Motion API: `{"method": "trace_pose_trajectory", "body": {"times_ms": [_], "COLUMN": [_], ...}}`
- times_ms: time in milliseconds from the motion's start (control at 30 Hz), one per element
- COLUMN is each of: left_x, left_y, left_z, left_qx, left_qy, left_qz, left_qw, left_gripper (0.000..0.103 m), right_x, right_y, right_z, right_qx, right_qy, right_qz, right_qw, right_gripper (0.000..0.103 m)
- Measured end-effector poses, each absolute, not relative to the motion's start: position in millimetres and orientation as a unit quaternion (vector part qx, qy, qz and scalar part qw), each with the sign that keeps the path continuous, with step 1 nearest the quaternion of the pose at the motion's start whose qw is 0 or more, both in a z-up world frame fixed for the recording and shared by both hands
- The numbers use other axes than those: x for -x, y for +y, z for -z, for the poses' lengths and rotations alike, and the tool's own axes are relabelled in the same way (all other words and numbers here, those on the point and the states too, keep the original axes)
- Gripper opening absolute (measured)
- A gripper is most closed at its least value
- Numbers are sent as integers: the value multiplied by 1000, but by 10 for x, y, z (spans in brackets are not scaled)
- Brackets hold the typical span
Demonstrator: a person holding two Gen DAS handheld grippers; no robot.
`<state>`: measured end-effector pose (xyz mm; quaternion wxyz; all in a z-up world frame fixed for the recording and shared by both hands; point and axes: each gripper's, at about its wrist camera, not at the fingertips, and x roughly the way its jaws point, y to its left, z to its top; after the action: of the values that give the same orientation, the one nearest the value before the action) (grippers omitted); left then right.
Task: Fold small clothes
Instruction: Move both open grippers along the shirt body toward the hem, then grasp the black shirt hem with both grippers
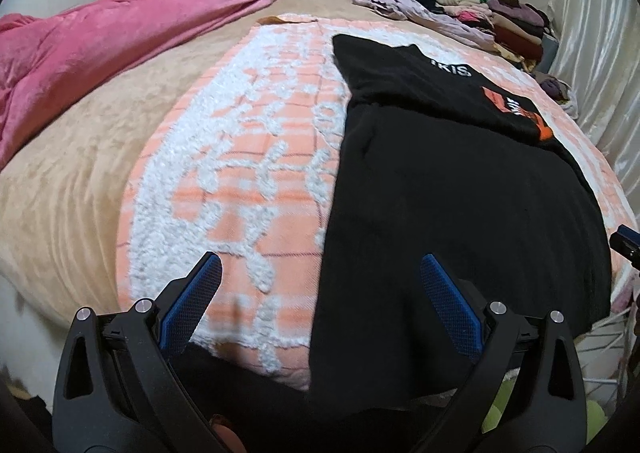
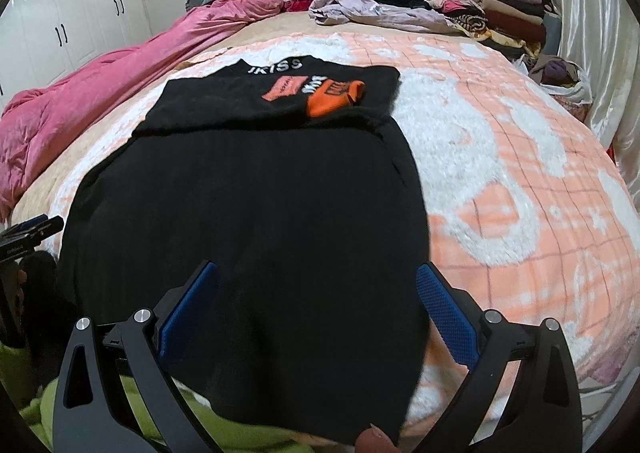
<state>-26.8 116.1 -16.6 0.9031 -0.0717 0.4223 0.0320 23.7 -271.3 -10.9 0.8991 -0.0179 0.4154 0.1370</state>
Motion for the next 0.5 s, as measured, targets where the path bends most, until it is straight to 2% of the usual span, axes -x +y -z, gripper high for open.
{"method": "trace_pose_trajectory", "body": {"times_ms": [300, 500], "left_x": [263, 260], "left_y": [1122, 1106], "left_z": [271, 372], "left_qx": [82, 91], "left_qy": [442, 456], "left_qz": [-11, 2], "left_qw": [893, 885], "left_gripper": [93, 82], "right_x": [-51, 40], "right_y": [-2948, -3035], "right_z": [259, 338], "right_qx": [21, 26], "right_qy": [443, 455], "right_qz": [-117, -115], "right_qw": [889, 883], "right_gripper": [98, 98]}}
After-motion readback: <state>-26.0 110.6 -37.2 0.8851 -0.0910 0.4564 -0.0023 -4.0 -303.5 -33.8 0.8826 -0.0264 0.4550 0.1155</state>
